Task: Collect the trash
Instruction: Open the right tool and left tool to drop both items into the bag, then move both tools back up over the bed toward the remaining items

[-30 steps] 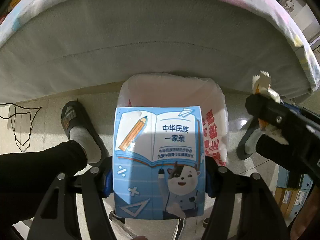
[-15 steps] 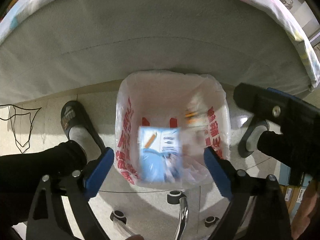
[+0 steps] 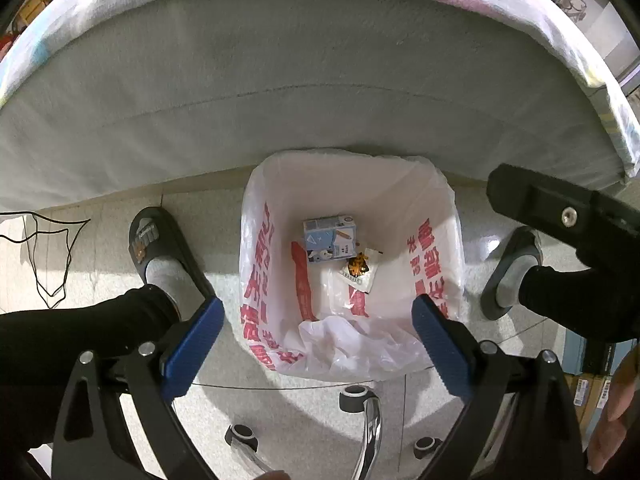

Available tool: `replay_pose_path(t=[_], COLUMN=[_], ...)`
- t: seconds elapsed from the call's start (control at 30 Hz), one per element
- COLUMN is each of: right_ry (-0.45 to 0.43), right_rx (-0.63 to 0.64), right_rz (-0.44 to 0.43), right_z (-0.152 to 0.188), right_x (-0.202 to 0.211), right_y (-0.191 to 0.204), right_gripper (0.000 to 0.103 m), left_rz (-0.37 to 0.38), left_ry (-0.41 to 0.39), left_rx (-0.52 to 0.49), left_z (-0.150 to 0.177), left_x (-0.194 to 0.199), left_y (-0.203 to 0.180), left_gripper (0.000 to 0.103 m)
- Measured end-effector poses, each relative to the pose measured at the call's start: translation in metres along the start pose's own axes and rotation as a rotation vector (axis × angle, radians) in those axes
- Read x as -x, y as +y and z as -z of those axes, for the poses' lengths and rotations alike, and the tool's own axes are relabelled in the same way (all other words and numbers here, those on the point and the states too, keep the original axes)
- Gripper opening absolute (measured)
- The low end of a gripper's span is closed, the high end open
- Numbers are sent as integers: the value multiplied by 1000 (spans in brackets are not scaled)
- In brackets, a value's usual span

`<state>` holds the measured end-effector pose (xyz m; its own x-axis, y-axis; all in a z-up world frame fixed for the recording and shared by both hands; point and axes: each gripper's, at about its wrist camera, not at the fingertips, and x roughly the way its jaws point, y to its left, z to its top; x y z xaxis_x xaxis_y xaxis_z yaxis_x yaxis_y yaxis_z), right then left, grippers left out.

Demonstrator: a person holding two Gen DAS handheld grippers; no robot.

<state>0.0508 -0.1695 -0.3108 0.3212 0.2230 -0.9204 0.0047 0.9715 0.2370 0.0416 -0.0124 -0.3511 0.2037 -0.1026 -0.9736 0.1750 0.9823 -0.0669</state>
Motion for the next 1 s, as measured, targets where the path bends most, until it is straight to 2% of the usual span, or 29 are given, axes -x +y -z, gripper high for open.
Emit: replay_pose_path(t=[0.53, 1.0], right_ry=[-58, -177], right_rx=[14, -9], right_rz=[21, 25], right_z=[2, 14], right_x=[26, 103], right_y=[1, -9], right_gripper=[83, 84], left_rz=[-11, -4], left_ry=[-52, -220], left_rx=[-2, -26], left_z=[-2, -3], left_x=[18, 81], left_y=[-2, -9], left_gripper=[93, 93])
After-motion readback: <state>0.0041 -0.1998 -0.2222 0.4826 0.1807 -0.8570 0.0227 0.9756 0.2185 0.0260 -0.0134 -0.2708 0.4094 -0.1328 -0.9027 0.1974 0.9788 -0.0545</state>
